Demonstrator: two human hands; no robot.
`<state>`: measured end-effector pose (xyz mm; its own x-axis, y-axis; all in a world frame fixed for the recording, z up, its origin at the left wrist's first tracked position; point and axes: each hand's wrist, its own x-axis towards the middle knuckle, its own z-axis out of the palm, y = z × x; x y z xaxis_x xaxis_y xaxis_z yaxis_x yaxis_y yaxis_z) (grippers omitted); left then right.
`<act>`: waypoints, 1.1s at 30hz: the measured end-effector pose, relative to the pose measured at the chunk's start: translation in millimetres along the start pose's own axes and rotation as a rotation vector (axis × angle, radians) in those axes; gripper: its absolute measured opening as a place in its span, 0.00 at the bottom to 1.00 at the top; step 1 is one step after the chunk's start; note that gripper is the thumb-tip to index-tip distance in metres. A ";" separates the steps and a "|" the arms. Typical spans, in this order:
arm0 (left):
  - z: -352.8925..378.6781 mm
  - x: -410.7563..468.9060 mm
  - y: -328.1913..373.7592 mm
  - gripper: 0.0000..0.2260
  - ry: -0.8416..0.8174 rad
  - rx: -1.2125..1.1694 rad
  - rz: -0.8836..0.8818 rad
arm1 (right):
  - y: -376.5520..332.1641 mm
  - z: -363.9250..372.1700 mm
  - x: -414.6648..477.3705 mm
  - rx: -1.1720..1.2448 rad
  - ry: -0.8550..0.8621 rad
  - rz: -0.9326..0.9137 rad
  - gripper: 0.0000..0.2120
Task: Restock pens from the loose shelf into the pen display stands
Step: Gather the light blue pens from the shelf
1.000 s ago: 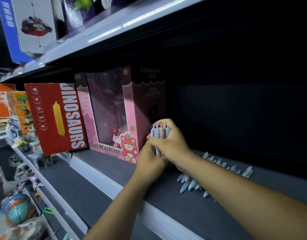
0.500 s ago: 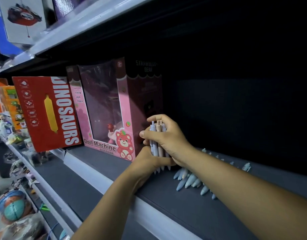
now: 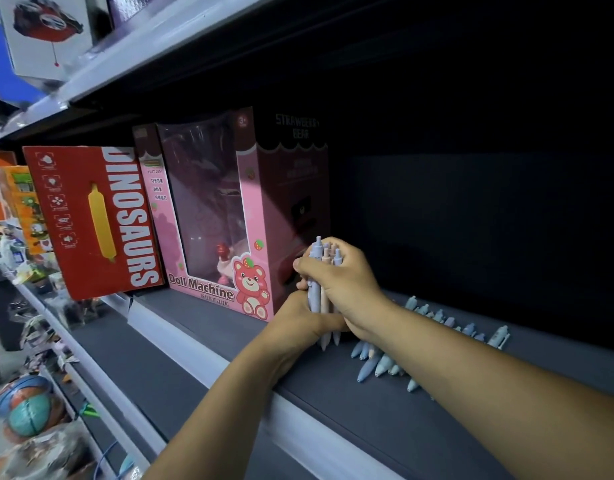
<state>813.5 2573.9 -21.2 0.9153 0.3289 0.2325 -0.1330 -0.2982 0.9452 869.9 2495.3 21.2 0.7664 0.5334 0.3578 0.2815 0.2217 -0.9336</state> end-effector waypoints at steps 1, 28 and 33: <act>0.1 0.0 -0.1 0.17 -0.002 -0.003 0.008 | -0.7 -1.6 0.5 0.038 -0.028 0.014 0.07; -9.0 -6.6 8.9 0.04 -0.178 -0.240 0.053 | -43.2 18.3 -9.3 -0.044 0.246 0.093 0.06; -0.9 -18.9 26.2 0.03 -0.386 -0.183 0.102 | -63.4 9.6 -43.2 -0.108 0.390 0.095 0.14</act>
<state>792.4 2560.7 -0.7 0.9643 -0.0638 0.2570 -0.2635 -0.1371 0.9549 813.4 2466.0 65.1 0.9474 0.1931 0.2553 0.2422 0.0889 -0.9661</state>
